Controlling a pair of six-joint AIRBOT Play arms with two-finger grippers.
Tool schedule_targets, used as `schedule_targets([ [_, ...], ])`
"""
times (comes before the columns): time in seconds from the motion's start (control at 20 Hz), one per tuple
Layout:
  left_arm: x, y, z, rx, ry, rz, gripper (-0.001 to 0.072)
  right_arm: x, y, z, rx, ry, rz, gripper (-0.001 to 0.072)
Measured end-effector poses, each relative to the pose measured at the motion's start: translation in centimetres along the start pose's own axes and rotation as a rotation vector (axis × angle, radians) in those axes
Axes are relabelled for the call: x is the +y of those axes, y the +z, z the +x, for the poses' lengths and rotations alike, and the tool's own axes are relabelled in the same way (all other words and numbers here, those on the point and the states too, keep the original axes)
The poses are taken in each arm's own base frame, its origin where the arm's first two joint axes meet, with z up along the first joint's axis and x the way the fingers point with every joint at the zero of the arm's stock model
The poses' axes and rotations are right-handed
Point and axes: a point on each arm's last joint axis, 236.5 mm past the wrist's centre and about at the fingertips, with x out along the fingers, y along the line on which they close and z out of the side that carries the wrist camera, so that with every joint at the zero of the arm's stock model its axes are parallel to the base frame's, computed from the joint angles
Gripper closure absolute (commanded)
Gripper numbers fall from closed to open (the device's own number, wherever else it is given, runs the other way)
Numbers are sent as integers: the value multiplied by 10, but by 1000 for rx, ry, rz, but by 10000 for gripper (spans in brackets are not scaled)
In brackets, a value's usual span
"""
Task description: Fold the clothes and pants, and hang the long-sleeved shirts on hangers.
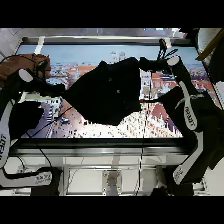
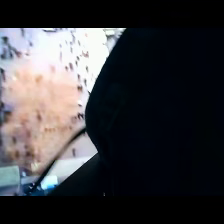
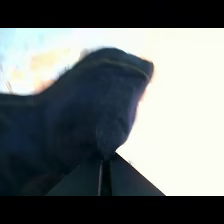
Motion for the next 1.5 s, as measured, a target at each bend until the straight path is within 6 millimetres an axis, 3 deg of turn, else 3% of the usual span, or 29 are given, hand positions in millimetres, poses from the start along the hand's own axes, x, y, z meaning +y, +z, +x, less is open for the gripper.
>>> schedule_targets([
  [0.1,-12,-24,11,72,-13,21,694,6,7,21,-31,28,20,693],
  [0.25,-20,-75,30,203,-27,28,694,14,9,49,-74,65,67,692],
  [0.3,-22,-93,35,241,-30,26,694,17,8,55,-79,74,79,633],
  [0.35,-22,-107,38,268,-30,24,694,19,6,59,-80,85,93,367],
  [0.4,-22,-116,41,284,-30,23,693,21,7,62,-85,95,106,176],
  [0.55,-23,-125,43,271,-27,24,693,31,7,54,-59,147,150,194],
  [0.6,-24,-124,42,261,-26,27,693,36,9,44,-37,169,154,238],
  [0.75,-28,-120,34,222,-29,35,693,36,16,-6,47,202,130,368],
  [0.85,-30,-116,27,195,-30,43,693,37,9,-54,144,198,81,373],
  [1.1,-34,-111,17,156,-31,55,693,-6,-70,-172,492,-72,-24,372],
  [1.2,-35,-110,15,150,-31,56,693,-16,-112,-198,575,-122,1,371],
  [1.35,-35,-109,14,145,-31,57,693,-20,-195,-198,654,-70,96,358],
  [1.5,-35,-109,14,144,-32,58,693,-1,-277,-179,699,89,182,357],
])
